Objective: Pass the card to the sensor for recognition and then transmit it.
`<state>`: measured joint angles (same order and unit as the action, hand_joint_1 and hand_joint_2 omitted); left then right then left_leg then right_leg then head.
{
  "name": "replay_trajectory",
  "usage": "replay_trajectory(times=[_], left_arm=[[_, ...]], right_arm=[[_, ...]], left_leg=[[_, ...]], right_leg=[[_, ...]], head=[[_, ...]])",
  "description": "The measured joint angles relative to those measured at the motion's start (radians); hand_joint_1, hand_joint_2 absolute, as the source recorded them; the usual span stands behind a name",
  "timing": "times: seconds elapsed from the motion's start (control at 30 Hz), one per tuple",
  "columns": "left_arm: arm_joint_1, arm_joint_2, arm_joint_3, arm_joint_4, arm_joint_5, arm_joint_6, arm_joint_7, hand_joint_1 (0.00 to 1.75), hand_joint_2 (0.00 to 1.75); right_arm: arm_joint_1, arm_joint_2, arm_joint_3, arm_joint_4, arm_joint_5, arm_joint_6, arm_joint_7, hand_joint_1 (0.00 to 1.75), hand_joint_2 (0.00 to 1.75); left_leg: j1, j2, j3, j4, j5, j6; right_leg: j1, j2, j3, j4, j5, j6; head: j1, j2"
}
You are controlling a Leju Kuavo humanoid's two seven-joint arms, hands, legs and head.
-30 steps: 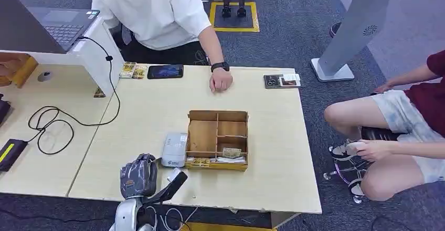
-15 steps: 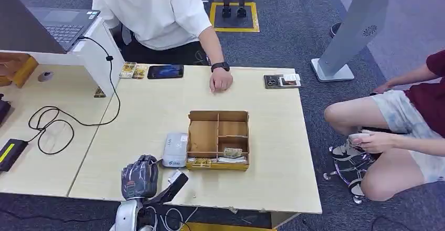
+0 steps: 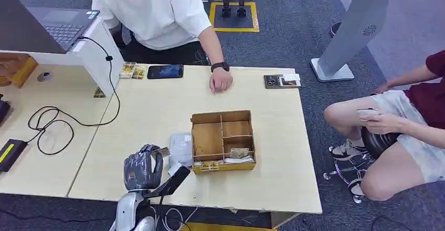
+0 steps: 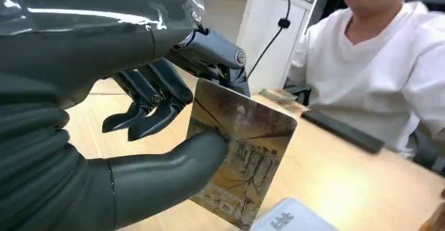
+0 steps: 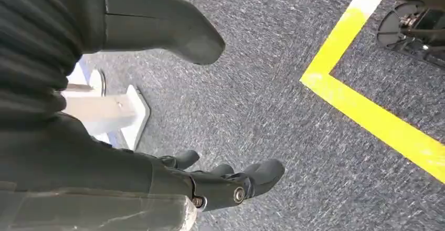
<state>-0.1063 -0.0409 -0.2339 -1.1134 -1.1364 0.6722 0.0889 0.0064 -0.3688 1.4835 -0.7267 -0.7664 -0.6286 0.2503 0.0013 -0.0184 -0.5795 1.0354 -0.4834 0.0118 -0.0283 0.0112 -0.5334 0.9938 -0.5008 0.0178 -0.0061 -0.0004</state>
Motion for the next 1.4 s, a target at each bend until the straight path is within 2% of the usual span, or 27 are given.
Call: replay_trajectory(times=[0.1,0.17,0.23,0.43,0.8,1.2,1.23,1.27,1.3,1.33,1.4], left_arm=[[-0.005,-0.015,0.008,-0.034,0.012,0.0,-0.019,1.75,1.75],[-0.022,-0.045,0.035,-0.106,0.058,0.0,-0.102,1.75,1.75],[-0.12,-0.044,0.029,-0.155,0.074,-0.002,-0.047,1.75,1.75],[-0.208,-0.027,-0.002,-0.156,0.069,-0.008,-0.004,1.75,1.75],[-0.324,-0.018,-0.051,-0.103,0.105,-0.033,0.027,1.75,1.75],[-0.367,-0.018,-0.08,-0.058,0.156,-0.032,0.029,1.75,1.75],[-0.371,-0.02,-0.082,-0.053,0.168,-0.032,0.027,1.64,1.75],[-0.375,-0.023,-0.085,-0.048,0.183,-0.032,0.023,0.87,1.75],[-0.379,-0.027,-0.091,-0.043,0.197,-0.033,0.022,0.26,1.75],[-0.383,-0.029,-0.098,-0.04,0.212,-0.033,0.018,0.0,1.75],[-0.388,-0.036,-0.103,-0.036,0.244,-0.032,0.005,0.0,1.75]], right_arm=[[-0.002,-0.004,0.013,-0.01,-0.003,-0.007,0.0,0.0,1.75],[-0.009,-0.008,0.039,-0.023,-0.033,-0.012,-0.002,0.0,1.75],[-0.021,-0.007,0.062,-0.013,-0.028,0.026,-0.022,0.0,1.75],[-0.034,0.007,0.067,0.036,-0.028,0.071,-0.045,0.0,1.75],[-0.048,0.041,0.069,0.117,-0.029,0.11,-0.074,0.0,1.75],[-0.047,0.054,0.069,0.141,-0.031,0.116,-0.076,0.0,1.75],[-0.047,0.054,0.069,0.141,-0.032,0.116,-0.076,0.0,1.75],[-0.047,0.054,0.069,0.141,-0.034,0.115,-0.076,0.0,1.75],[-0.047,0.055,0.069,0.142,-0.035,0.115,-0.076,0.0,1.75],[-0.047,0.055,0.07,0.142,-0.036,0.114,-0.076,0.0,1.75],[-0.047,0.055,0.07,0.142,-0.043,0.111,-0.076,0.0,1.75]], left_leg=[[0.0,0.001,0.0,0.0,0.0,0.0],[0.0,0.0,-0.001,0.0,0.0,0.0],[0.0,0.0,0.0,0.0,0.0,0.0],[0.0,0.0,0.0,0.001,0.0,-0.001],[0.0,0.001,0.0,0.001,0.0,-0.001],[0.0,0.001,0.0,0.001,0.0,-0.001],[0.0,0.001,0.0,0.001,0.0,-0.001],[0.0,0.002,0.0,0.001,0.0,0.0],[0.0,0.002,0.0,0.001,0.0,0.0],[0.0,0.002,-0.001,0.001,0.0,0.0],[0.0,0.002,-0.001,0.001,0.0,0.0]], right_leg=[[0.0,0.001,0.0,0.0,0.0,0.0],[0.0,0.0,-0.001,0.0,0.0,0.0],[0.0,0.0,-0.001,0.0,0.0,0.0],[0.0,0.001,-0.001,0.0,0.0,0.0],[0.0,0.001,-0.001,0.0,0.0,0.0],[0.0,0.002,-0.002,0.0,0.0,0.0],[0.0,0.002,-0.002,0.0,0.0,0.0],[0.0,0.002,-0.002,0.0,0.0,0.0],[0.0,0.003,-0.002,0.0,0.0,0.0],[0.0,0.003,-0.002,0.0,0.0,0.0],[0.0,0.003,-0.002,0.0,0.0,0.0]], head=[[0.0,0.0],[0.0,0.0],[0.0,0.0],[0.0,0.0],[0.0,0.0],[0.0,0.0],[0.0,0.0],[0.0,0.0],[0.0,0.0],[0.0,0.0],[0.0,0.0]])
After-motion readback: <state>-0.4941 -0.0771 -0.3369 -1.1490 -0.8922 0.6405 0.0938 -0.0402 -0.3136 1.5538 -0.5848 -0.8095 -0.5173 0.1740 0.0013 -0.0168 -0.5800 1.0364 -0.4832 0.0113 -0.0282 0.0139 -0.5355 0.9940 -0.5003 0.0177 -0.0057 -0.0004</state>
